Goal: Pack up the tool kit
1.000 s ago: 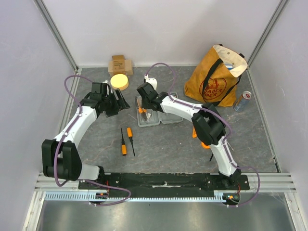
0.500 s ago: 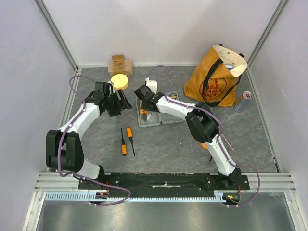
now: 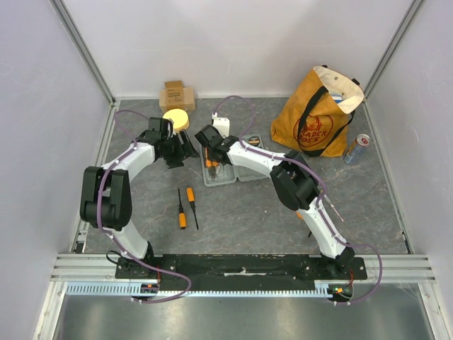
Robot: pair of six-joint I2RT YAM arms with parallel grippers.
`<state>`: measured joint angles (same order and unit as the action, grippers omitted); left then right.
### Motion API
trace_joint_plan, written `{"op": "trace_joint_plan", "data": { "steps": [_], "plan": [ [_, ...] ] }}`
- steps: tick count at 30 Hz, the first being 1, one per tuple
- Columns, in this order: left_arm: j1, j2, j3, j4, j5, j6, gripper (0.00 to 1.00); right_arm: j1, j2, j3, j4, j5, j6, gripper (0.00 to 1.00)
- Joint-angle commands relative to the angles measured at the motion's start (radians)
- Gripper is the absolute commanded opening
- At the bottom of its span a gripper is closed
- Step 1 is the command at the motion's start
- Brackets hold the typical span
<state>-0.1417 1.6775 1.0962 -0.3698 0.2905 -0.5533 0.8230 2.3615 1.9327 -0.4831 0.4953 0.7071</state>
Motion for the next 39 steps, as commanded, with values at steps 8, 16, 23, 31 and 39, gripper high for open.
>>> {"op": "trace_joint_plan", "data": {
  "steps": [8,16,23,31,39],
  "plan": [
    [-0.024,0.140,0.106,0.140,0.059,-0.043,0.77,0.005,-0.080,-0.017,0.069,-0.011,-0.026,0.29],
    [-0.039,0.240,0.192,0.118,0.039,-0.066,0.70,-0.004,-0.137,-0.080,0.107,-0.029,-0.098,0.46],
    [-0.062,0.310,0.257,0.051,0.009,-0.048,0.58,-0.028,-0.179,-0.133,0.158,-0.078,-0.113,0.46],
    [-0.085,0.373,0.335,-0.050,-0.045,0.012,0.44,-0.079,-0.116,-0.101,0.187,-0.290,-0.162,0.33],
    [-0.085,0.375,0.334,-0.086,-0.062,0.033,0.34,-0.093,-0.041,-0.060,0.138,-0.374,-0.172,0.28]
  ]
}}
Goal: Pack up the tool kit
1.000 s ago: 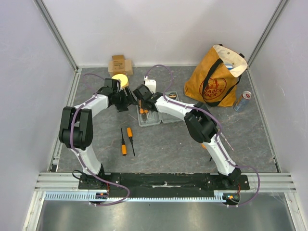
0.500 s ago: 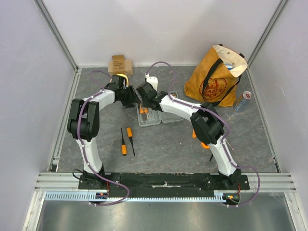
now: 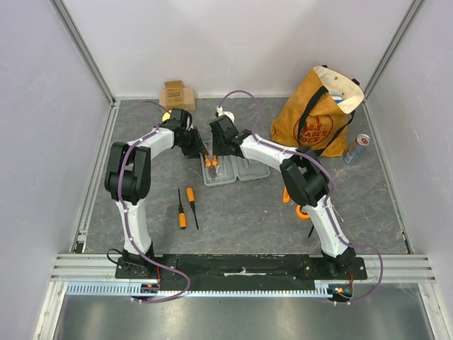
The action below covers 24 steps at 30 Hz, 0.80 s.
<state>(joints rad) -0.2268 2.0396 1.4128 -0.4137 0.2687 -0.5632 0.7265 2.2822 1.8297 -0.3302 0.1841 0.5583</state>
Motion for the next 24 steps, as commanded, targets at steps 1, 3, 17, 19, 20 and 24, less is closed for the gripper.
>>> {"op": "trace_joint_plan", "data": {
  "steps": [1,3,17,19,20,24],
  "plan": [
    [0.001,0.014,0.014,-0.040,-0.039,0.045,0.33,0.002,0.042,0.040,-0.015,-0.069,-0.027,0.27],
    [0.001,0.017,0.011,-0.042,-0.036,0.046,0.31,0.002,0.052,0.040,-0.018,-0.078,-0.029,0.25],
    [0.001,-0.074,0.051,-0.046,-0.060,0.072,0.53,0.001,0.010,0.048,-0.032,-0.044,-0.028,0.24],
    [0.001,-0.093,0.051,-0.043,-0.065,0.072,0.56,0.002,0.005,0.049,-0.029,-0.046,-0.026,0.27],
    [0.001,-0.102,0.049,-0.040,-0.066,0.071,0.57,0.002,0.003,0.049,-0.029,-0.044,-0.026,0.28],
    [0.001,-0.108,0.040,-0.039,-0.063,0.069,0.54,0.004,0.003,0.048,-0.030,-0.046,-0.029,0.29]
  ]
}}
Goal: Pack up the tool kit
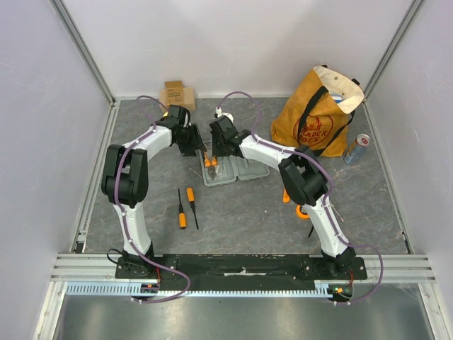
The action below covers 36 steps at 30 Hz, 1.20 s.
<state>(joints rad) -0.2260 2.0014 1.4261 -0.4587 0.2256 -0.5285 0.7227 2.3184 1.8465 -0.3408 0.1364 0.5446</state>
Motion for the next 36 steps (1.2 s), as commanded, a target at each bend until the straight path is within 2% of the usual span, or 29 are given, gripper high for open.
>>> {"op": "trace_joint_plan", "data": {
  "steps": [1,6,11,18,27,36],
  "plan": [
    [-0.001,-0.070,0.023,0.006,-0.020,0.035,0.52,0.006,-0.033,0.031,-0.018,0.000,-0.015,0.28],
    [0.001,-0.052,0.013,0.011,0.003,0.036,0.37,0.006,-0.031,0.025,-0.018,-0.003,-0.018,0.24],
    [-0.001,-0.015,0.031,-0.001,0.040,0.045,0.37,0.006,-0.024,0.026,-0.020,-0.009,-0.021,0.24],
    [-0.001,0.016,0.048,-0.046,0.023,0.059,0.37,0.006,-0.016,0.026,-0.018,-0.012,-0.020,0.23],
    [-0.025,0.063,0.065,-0.087,-0.020,0.079,0.32,0.007,-0.010,0.019,-0.020,-0.018,-0.021,0.19],
    [-0.070,0.140,0.120,-0.235,-0.111,0.076,0.24,0.034,-0.005,-0.012,-0.024,-0.014,-0.025,0.17]
  ]
}}
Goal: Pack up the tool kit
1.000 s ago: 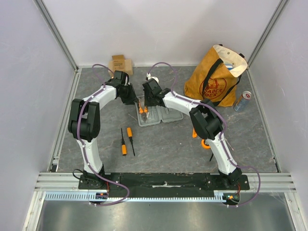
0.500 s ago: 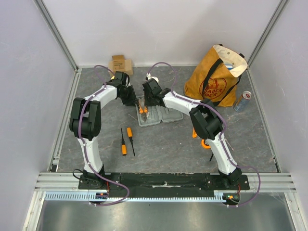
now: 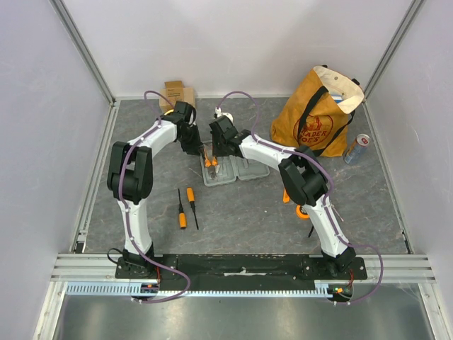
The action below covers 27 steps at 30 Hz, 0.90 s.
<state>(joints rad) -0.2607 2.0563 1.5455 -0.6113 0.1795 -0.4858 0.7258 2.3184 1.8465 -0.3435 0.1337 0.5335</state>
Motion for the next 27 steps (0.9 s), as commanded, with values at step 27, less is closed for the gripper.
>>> {"op": "trace_joint_plan", "data": {
  "steps": [27],
  "plan": [
    [-0.077,0.268,0.177,-0.301,-0.026,-0.007,0.02,0.046,0.019,-0.078,-0.034,-0.066,0.054,0.13]
  ]
}}
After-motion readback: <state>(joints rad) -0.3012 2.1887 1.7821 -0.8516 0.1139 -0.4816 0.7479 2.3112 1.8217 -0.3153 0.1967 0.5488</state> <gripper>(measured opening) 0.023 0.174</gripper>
